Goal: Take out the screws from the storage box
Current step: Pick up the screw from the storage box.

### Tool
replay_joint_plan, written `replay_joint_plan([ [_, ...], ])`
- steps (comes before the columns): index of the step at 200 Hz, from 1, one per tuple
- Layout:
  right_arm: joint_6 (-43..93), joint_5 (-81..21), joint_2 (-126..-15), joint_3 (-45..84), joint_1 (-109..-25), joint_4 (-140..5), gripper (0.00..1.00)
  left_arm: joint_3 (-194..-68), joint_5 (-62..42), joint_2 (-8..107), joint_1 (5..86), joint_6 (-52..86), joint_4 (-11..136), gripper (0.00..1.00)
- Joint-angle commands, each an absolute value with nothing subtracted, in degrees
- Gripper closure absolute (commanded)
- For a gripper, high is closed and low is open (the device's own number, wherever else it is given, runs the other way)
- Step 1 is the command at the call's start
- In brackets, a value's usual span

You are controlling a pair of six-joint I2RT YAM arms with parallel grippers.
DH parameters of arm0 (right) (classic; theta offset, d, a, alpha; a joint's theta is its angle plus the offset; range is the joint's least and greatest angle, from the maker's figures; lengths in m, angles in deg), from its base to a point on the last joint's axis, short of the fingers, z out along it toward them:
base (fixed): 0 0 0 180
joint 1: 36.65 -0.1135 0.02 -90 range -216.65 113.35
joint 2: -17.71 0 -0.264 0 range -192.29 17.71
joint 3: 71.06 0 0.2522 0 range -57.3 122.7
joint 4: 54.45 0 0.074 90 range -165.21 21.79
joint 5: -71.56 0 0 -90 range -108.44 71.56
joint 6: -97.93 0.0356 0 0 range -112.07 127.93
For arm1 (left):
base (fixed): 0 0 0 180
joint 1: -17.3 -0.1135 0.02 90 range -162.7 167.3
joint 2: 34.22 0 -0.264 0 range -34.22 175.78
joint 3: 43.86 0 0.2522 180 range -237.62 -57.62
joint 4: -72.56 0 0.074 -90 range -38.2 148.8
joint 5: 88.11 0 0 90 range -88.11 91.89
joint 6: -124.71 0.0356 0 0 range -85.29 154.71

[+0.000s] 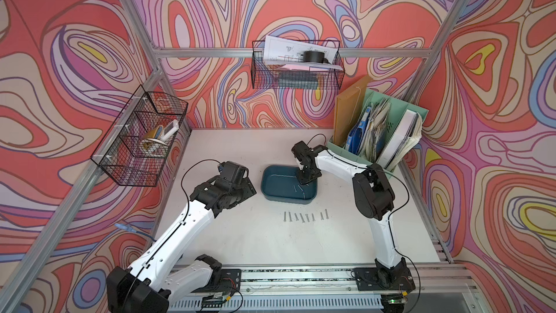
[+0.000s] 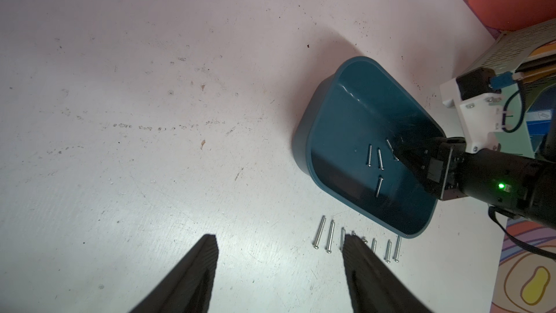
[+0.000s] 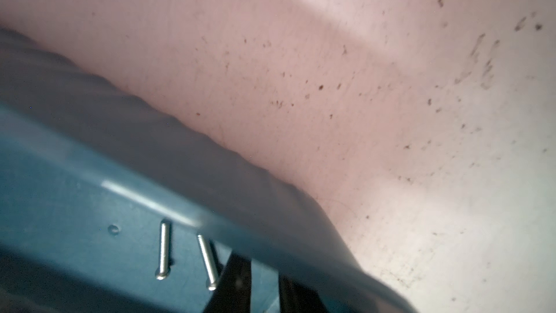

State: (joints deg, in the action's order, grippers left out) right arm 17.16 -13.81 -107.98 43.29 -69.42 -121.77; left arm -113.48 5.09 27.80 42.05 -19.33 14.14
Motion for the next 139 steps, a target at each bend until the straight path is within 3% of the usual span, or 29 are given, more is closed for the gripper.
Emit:
replay_joint_plan([
  [1, 16.03, -11.84, -109.51, 44.36, -69.52, -122.09, 0.78, -112.73, 5.93, 26.78, 41.75, -19.78, 12.92, 0.28],
  [84, 16.42, -14.36, -110.03, 42.59, -69.52, -121.09, 0.75, -112.12, 6.37, 25.71, 41.74, -19.76, 12.55, 0.28],
  [139, 16.37, -14.14, -111.63, 42.88, -69.55, -122.2, 0.79, -111.05, 6.66, 24.49, 41.79, -20.31, 12.75, 0.28],
])
